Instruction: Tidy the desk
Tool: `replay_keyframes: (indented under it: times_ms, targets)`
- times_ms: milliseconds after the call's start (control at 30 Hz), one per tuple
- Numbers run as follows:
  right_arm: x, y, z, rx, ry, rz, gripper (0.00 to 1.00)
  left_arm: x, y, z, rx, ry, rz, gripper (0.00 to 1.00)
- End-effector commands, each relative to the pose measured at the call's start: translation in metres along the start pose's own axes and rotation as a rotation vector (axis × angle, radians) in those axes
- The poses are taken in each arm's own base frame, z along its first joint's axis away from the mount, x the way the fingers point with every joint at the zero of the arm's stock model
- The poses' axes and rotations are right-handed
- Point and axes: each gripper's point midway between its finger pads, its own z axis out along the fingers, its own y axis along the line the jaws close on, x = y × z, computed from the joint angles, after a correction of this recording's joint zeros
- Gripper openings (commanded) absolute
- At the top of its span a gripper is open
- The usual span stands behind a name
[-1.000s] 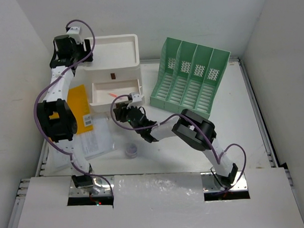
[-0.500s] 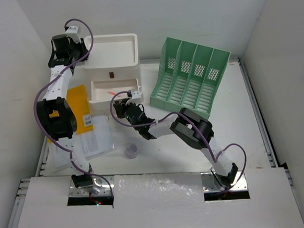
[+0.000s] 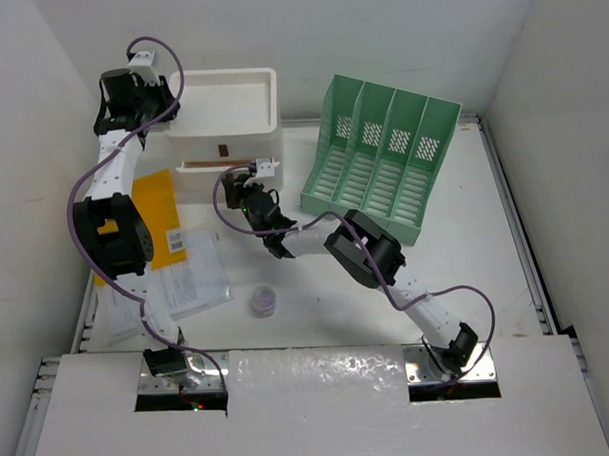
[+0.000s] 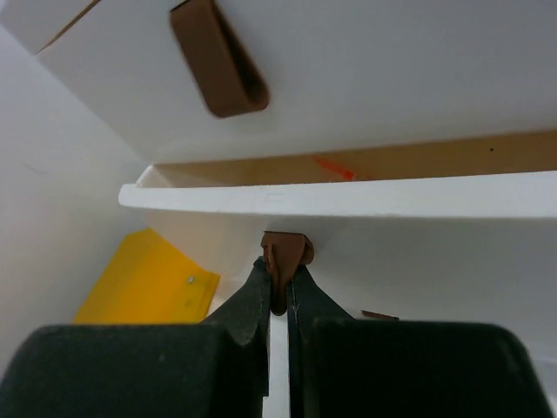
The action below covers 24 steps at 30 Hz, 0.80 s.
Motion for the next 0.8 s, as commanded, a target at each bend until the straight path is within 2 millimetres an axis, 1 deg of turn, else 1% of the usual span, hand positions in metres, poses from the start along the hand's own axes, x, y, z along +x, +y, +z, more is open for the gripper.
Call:
replay_keyframes:
  times_ms: [0,33,67,100,133,200,233,267,300,367,400,433,467,500,533,567,600,633,667,700,733,767]
  targets:
    - [-0.074,-0.018,0.032,0.087,-0.197,0.022,0.0,0.079,-0.029,-0.01,0.146,0.268,-0.124,0.0]
    - [-0.071,-0.023,0.037,0.098,-0.184,0.011,0.0,0.079,-0.029,-0.01,0.145,0.268,-0.119,0.0]
    - [-0.081,-0.018,0.047,0.09,-0.201,0.019,0.0,0.079,-0.029,-0.011,0.149,0.269,-0.115,0.0]
    - [-0.083,-0.025,0.054,0.102,-0.2,0.014,0.0,0.079,-0.029,-0.011,0.149,0.267,-0.113,0.0]
    - [-0.075,-0.03,0.059,0.115,-0.189,-0.006,0.0,0.078,-0.029,-0.011,0.151,0.267,-0.112,0.0]
    - [-0.072,-0.035,0.058,0.122,-0.183,-0.022,0.0,0.077,-0.03,-0.012,0.15,0.264,-0.115,0.0]
    - [-0.078,-0.032,0.057,0.113,-0.187,-0.032,0.0,0.078,-0.031,-0.013,0.153,0.266,-0.119,0.0]
    - [-0.071,-0.032,0.053,0.102,-0.163,-0.048,0.0,0.076,-0.032,-0.013,0.153,0.26,-0.127,0.0]
    - [-0.069,-0.024,0.051,0.067,-0.142,-0.059,0.08,0.077,-0.033,-0.013,0.157,0.258,-0.136,0.0]
    - [-0.068,-0.018,0.037,0.048,-0.108,-0.095,0.21,0.076,-0.035,-0.011,0.152,0.247,-0.171,0.0]
    - [-0.062,-0.012,0.027,0.059,-0.094,-0.104,0.3,0.076,-0.033,-0.01,0.145,0.244,-0.183,0.0]
    - [-0.049,-0.02,0.011,0.085,-0.065,-0.147,0.38,0.076,-0.032,-0.009,0.139,0.239,-0.19,0.0]
    - [-0.059,-0.014,0.004,0.1,-0.082,-0.161,0.4,0.074,-0.032,-0.007,0.13,0.228,-0.209,0.0]
    - [-0.052,-0.004,-0.008,0.115,-0.076,-0.183,0.42,0.075,-0.031,-0.006,0.122,0.228,-0.224,0.0]
    - [-0.053,-0.012,-0.014,0.195,-0.085,-0.24,0.44,0.076,-0.029,-0.005,0.11,0.227,-0.228,0.0]
    - [-0.045,-0.013,-0.018,0.234,-0.07,-0.27,0.44,0.075,-0.028,-0.004,0.107,0.222,-0.236,0.0]
    - [-0.038,-0.011,-0.02,0.264,-0.057,-0.293,0.44,0.076,-0.028,-0.003,0.103,0.223,-0.242,0.0]
    - [-0.026,-0.023,-0.021,0.321,-0.013,-0.342,0.44,0.076,-0.028,-0.003,0.103,0.221,-0.245,0.0]
    - [-0.033,-0.013,-0.01,0.323,-0.027,-0.323,0.45,0.076,-0.028,-0.002,0.101,0.22,-0.25,0.0]
    - [-0.008,-0.024,-0.009,0.344,0.025,-0.361,0.45,0.076,-0.028,-0.001,0.102,0.222,-0.251,0.0]
    - [-0.017,-0.013,0.003,0.338,-0.003,-0.337,0.45,0.077,-0.028,-0.002,0.103,0.225,-0.257,0.0]
    - [-0.01,-0.015,0.006,0.345,0.007,-0.341,0.45,0.077,-0.03,-0.003,0.107,0.225,-0.263,0.0]
